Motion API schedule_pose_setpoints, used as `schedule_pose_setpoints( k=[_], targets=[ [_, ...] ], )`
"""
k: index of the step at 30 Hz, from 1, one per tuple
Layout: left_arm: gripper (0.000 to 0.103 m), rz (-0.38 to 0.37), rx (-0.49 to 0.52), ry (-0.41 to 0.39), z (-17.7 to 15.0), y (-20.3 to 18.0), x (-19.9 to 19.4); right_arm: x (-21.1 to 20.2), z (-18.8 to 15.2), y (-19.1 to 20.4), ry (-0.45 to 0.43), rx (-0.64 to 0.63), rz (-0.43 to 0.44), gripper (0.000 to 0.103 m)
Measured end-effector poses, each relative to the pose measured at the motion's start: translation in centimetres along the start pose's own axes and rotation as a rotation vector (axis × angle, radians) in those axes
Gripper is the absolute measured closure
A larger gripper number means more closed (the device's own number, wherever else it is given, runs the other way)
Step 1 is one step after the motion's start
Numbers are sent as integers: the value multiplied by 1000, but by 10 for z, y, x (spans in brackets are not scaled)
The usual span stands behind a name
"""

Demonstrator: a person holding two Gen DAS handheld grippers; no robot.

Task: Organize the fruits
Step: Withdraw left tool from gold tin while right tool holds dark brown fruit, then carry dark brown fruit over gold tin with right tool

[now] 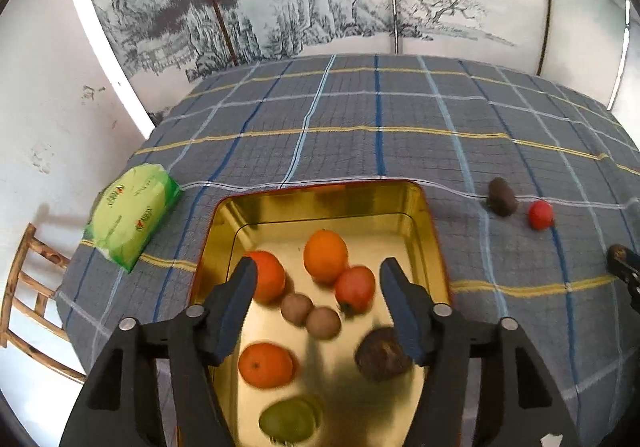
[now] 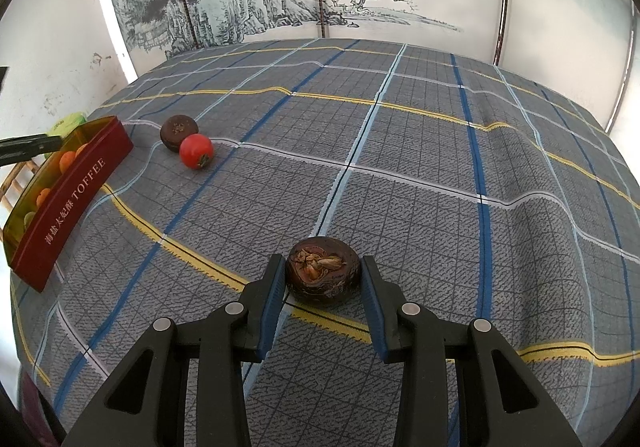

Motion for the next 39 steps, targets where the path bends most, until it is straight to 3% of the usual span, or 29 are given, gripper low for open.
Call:
schedule_pose_setpoints(
  k=[7, 18, 30, 39],
  targets=[
    [27, -19, -47, -23, -26, 3, -43, 0, -1, 0, 12, -10, -21, 65],
    [20, -26, -61, -26, -53, 14, -75, -14, -10, 17, 32, -22, 2, 65],
    [20, -19, -97, -11, -73, 30, -82, -41, -11, 93, 19, -153, 106, 65],
    [20, 9, -122, -2, -86, 47, -79, -39, 6, 181, 13, -250, 233, 65]
  ],
)
Point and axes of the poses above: each gripper's, at about its wrist camera, not at the fingertips, and x roughly the way its jaws point, y to its left, z to its top, the point moved 1 cm from there along x, roughly the way its jaws point, and after that the axes turned 11 degrees about z, right-handed, at the moved point
